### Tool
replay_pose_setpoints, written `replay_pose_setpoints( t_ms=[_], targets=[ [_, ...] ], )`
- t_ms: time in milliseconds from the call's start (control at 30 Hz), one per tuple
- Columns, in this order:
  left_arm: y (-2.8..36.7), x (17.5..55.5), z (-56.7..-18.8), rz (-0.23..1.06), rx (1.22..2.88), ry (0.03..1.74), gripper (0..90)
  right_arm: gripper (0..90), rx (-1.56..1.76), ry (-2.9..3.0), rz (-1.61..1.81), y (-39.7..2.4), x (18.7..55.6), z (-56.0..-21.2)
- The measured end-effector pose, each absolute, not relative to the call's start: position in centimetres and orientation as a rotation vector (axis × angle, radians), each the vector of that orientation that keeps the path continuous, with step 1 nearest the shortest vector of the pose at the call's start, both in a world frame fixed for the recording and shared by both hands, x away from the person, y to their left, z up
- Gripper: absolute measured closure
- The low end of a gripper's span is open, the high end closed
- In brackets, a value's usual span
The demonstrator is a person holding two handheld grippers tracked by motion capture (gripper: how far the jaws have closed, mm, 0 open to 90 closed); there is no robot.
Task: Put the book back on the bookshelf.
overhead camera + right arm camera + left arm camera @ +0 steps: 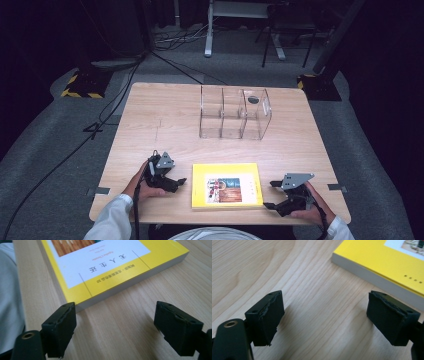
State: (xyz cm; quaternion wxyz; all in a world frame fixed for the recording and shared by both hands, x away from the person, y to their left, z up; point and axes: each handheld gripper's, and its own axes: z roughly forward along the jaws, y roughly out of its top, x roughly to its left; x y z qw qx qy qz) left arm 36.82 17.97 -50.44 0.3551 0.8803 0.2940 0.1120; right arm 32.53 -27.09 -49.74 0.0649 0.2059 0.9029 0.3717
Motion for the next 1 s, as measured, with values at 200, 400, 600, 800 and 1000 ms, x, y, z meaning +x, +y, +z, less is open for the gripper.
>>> replay_pose_setpoints(
  t_ms=[200, 400, 600, 800, 1000],
  targets=[
    [17.9, 37.6, -50.4, 0.306, 2.286, 0.705, 15.0, 16.5, 0.535, 2.750, 1.068, -25.4, 31.4, -49.7],
    [17.7, 38.5, -50.4, 0.266, 2.289, 0.707, 14.8, 15.2, 0.573, 2.719, 1.079, -24.4, 32.0, -50.0],
    [16.6, 39.0, -50.4, 0.245, 2.294, 0.672, 14.7, 16.7, 0.571, 2.714, 1.086, -24.5, 32.5, -50.0],
    [16.2, 38.8, -50.4, 0.143, 2.287, 0.589, 14.9, 22.6, 0.684, 2.641, 1.089, -25.7, 33.7, -50.0],
    [15.7, 38.3, -50.4, 0.126, 2.289, 0.566, 14.9, 27.2, 0.787, 2.556, 1.079, -26.4, 35.5, -50.0]
  ],
)
